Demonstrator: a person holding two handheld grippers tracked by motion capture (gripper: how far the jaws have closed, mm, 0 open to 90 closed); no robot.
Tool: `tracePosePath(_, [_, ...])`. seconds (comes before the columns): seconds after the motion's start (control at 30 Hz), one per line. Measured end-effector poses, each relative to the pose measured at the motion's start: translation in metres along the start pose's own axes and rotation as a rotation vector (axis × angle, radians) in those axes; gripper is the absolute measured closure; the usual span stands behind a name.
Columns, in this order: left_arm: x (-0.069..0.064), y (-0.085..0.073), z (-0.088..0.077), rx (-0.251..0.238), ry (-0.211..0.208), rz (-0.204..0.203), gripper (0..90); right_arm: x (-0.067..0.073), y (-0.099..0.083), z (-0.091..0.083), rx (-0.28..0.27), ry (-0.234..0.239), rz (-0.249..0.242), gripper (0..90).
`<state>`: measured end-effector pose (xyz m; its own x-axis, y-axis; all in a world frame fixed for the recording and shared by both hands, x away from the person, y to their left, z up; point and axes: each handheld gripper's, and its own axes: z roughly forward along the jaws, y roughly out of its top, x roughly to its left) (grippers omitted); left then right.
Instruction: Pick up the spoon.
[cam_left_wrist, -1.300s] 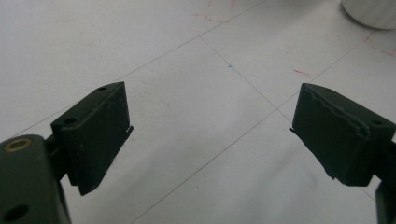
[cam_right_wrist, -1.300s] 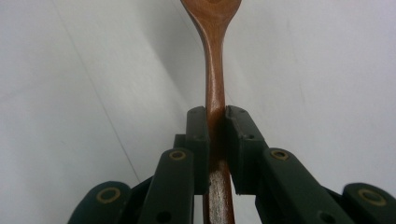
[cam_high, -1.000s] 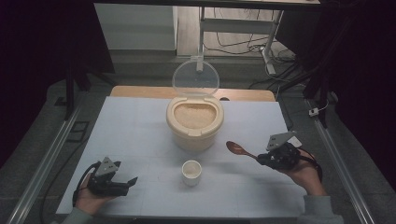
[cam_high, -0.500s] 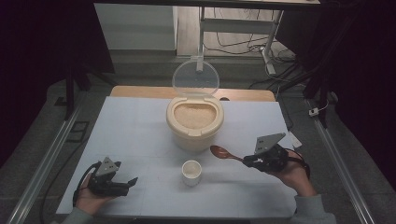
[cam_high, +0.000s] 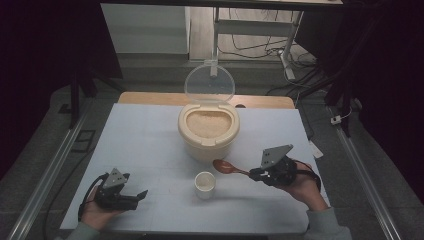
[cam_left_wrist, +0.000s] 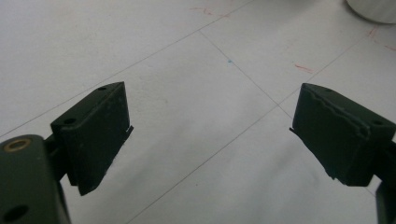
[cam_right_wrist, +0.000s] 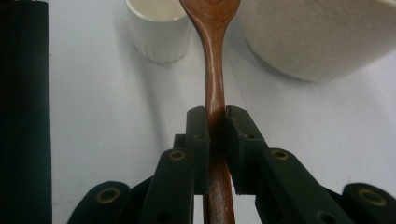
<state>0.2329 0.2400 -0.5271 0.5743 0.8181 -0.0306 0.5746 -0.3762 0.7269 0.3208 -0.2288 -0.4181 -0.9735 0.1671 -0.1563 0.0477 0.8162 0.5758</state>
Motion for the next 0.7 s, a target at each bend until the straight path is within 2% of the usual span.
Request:
tracePosePath(0.4, [0.000,0.000,0.000,0.001,-0.005,-0.003,11.2,0.014,0.025,0.019,0.004,0.012,-0.081,79.6])
tracePosePath(0.7, [0.000,0.000,0.000,0.001,-0.008,-0.007,11.3,0.020,0.034,0.025,0.004,0.011,-0.105,79.6])
